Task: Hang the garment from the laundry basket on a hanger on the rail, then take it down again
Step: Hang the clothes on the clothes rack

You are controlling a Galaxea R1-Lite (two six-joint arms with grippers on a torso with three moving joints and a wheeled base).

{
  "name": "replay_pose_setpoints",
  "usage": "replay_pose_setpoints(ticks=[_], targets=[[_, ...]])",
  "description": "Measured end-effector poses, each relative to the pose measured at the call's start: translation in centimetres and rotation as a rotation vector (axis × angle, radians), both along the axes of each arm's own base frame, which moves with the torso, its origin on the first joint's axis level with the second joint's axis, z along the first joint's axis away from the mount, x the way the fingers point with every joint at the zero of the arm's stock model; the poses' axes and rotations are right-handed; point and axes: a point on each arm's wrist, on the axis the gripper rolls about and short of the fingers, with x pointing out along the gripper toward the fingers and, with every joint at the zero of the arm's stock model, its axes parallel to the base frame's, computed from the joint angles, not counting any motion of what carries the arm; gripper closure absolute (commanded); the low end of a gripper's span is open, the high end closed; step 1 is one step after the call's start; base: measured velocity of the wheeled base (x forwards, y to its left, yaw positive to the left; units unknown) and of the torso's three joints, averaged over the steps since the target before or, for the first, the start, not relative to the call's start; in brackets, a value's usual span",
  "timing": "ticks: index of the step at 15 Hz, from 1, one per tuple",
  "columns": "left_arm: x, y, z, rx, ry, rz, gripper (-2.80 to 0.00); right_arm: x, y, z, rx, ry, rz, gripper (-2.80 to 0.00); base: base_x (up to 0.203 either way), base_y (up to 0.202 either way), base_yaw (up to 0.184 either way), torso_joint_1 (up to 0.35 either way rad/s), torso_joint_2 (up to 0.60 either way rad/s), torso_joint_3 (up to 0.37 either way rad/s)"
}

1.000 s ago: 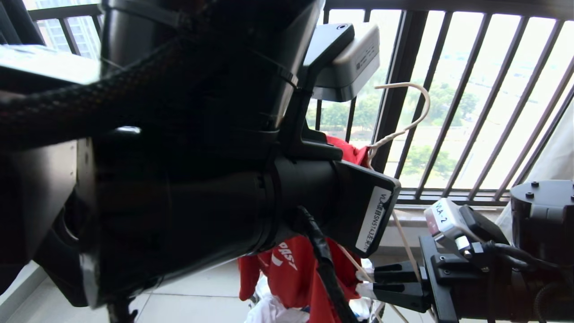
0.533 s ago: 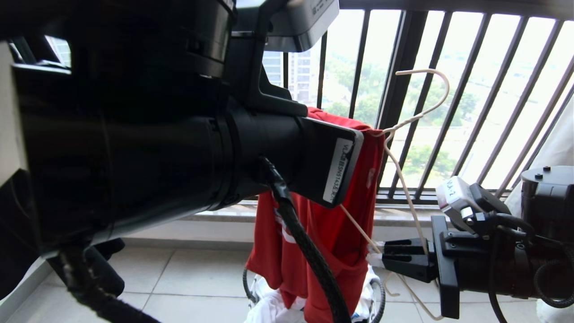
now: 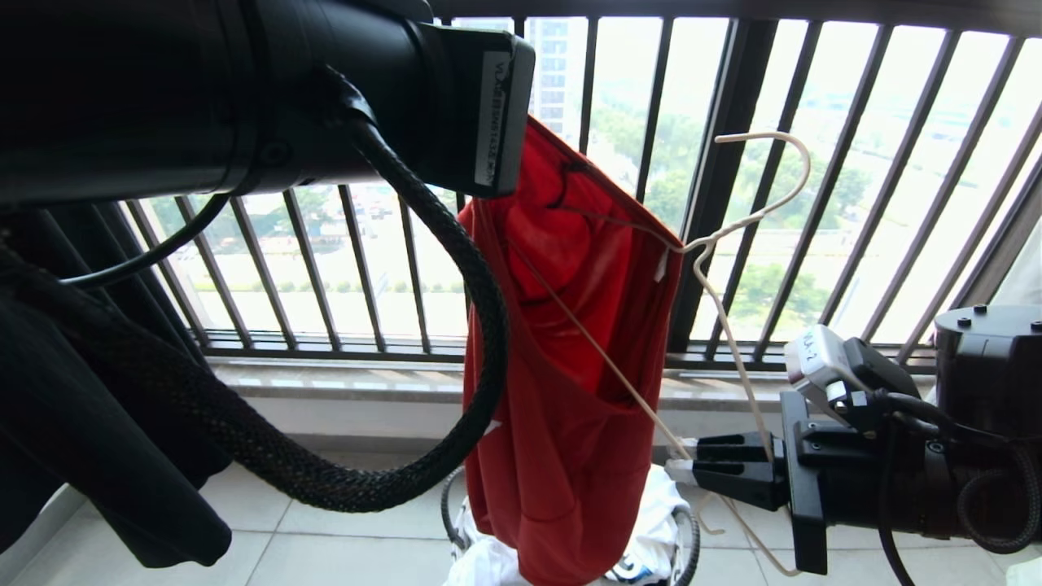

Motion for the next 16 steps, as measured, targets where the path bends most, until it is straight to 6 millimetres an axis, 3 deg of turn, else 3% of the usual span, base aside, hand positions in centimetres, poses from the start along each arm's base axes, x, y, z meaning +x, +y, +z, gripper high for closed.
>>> replay_pose_setpoints(ticks=[4,8,16], targets=[[1.4,1.5,0.5,0.090,-0.066,0.133,0.00,-0.1,0.0,-0.4,-0.020,-0.009,0.011,0.00,0.000,0.000,0.000,0.000,0.00,0.000],[1.7,1.8,0.5,0.092,-0.068,0.148,0.00,-0.1,0.0,-0.4,-0.020,-0.008,0.012,0.00,0.000,0.000,0.000,0.000,0.00,0.000],[-0.5,-1.6,-3.0,0.155,0.022,-0.008,0.00,-0.2,0.0,-0.5,-0.021,-0.008,0.014,0.00,0.000,0.000,0.000,0.000,0.00,0.000]])
